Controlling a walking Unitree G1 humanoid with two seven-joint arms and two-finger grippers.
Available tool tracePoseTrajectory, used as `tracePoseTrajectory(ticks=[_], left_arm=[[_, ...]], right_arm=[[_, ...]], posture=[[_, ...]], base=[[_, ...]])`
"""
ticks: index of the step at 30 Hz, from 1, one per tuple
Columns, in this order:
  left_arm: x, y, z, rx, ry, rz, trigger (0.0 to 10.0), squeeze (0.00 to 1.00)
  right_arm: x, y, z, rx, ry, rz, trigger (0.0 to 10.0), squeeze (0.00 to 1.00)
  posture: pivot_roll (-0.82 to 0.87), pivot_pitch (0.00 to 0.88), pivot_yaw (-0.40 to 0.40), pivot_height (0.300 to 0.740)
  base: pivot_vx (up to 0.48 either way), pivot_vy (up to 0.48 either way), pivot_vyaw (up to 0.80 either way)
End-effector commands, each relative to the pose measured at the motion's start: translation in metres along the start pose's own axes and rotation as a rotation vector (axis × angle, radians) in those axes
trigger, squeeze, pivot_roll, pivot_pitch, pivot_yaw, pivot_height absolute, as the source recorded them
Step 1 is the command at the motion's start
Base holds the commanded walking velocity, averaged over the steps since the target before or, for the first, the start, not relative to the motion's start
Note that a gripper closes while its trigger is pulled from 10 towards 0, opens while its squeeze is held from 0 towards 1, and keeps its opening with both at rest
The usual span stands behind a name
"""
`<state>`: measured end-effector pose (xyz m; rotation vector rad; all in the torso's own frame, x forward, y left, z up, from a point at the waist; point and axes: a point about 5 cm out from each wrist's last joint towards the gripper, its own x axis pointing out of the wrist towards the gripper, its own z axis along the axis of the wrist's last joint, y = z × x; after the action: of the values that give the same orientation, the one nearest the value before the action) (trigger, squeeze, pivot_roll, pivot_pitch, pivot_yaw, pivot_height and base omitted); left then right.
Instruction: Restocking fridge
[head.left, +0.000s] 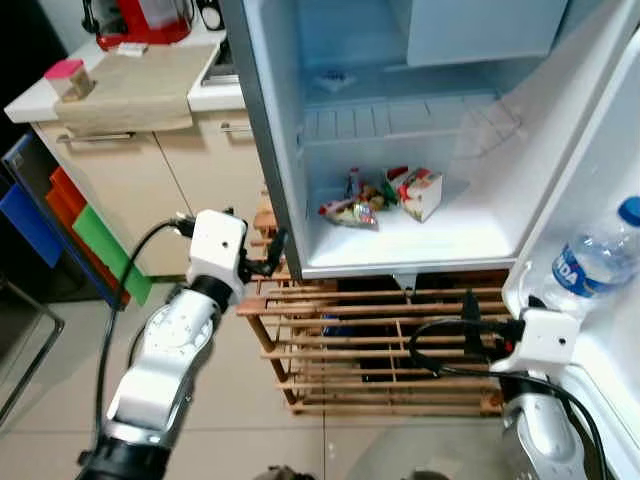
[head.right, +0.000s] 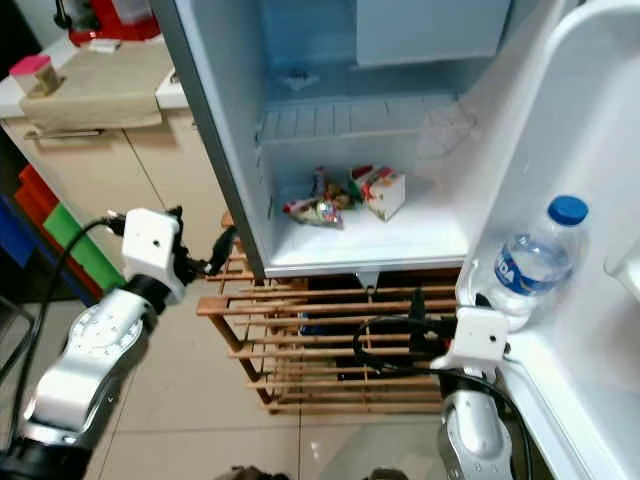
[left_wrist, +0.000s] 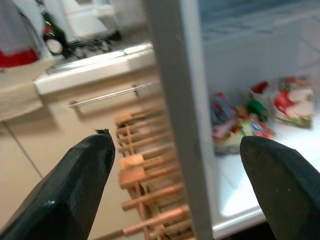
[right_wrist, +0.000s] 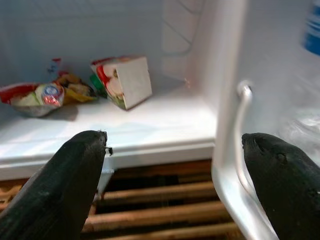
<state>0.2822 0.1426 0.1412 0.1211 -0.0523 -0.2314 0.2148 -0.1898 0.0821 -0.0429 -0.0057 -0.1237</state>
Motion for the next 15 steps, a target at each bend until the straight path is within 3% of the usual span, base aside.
tracePoseTrajectory(ticks=[1, 4, 9, 15], left_arm=[[0.002, 0.006, 0.003, 0.009, -0.025, 0.038, 10.0, 0.0], [0.004, 0.004, 0.003, 0.006, -0.041, 0.03, 10.0, 0.0], [0.009, 0.001, 0.0, -0.069, -0.032, 0.031, 10.0, 0.0], [0.013, 0.001, -0.002, -0.139, -0.022, 0.034, 10.0, 0.0]], right_arm=[[0.003, 0.005, 0.006, -0.007, -0.024, 0.023, 10.0, 0.0], [0.007, 0.007, 0.009, -0.004, -0.033, 0.035, 10.0, 0.0], [0.023, 0.005, 0.013, 0.001, -0.039, 0.037, 10.0, 0.0], [0.03, 0.006, 0.021, 0.005, -0.055, 0.046, 10.0, 0.0]], posture=[[-0.12, 0.0, 0.125, 0.74], [-0.13, 0.0, 0.125, 0.74], [-0.12, 0.0, 0.119, 0.74], [-0.12, 0.0, 0.114, 0.74]], base=[[0.0, 0.0, 0.0], [0.0, 0.0, 0.0], [0.0, 0.0, 0.0], [-0.283, 0.0, 0.0]])
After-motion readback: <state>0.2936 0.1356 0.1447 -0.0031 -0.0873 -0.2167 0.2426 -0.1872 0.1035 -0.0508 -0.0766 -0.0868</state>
